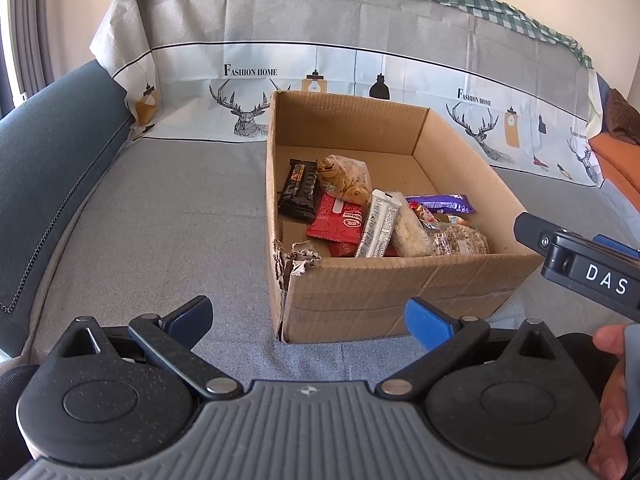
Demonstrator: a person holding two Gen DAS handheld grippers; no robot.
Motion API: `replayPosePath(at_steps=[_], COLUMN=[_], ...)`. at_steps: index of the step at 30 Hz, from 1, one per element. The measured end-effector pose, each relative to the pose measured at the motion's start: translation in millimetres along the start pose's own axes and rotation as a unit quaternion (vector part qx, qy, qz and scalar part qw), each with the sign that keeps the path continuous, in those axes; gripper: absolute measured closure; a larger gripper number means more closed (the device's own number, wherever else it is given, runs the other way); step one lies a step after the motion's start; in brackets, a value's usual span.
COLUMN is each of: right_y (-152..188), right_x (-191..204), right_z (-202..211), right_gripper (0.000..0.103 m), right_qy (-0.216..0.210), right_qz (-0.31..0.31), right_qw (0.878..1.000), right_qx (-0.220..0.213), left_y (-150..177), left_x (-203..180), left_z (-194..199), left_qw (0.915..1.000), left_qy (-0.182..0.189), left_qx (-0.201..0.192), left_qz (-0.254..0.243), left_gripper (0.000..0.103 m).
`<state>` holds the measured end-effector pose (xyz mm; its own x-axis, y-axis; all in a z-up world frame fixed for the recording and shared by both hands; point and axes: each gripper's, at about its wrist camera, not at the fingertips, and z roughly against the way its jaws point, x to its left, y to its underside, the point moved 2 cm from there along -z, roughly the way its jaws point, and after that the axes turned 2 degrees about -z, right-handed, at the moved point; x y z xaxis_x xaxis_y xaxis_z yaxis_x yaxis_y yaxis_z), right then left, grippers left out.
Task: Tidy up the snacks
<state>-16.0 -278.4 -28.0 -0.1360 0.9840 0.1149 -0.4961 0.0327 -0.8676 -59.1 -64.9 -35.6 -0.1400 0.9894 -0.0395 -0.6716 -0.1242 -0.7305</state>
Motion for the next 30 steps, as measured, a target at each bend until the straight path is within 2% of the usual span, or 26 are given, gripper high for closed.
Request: replayPosePath(at_steps=[30], right_y=[-2.5], right_x=[-2.0], right_z=[-4.7], right_gripper=[0.001], right_qy=[0.000], right_qz=[0.005], right_qw=[1.000], right_qx=[0.002], left_y=[1.3], left_x=[-4.8], left_z=[-11.1], left_qw=[0.9998], left_qy=[0.012], left_qx=[-0.008], left_qz=[-0.016], left_gripper=[0.000])
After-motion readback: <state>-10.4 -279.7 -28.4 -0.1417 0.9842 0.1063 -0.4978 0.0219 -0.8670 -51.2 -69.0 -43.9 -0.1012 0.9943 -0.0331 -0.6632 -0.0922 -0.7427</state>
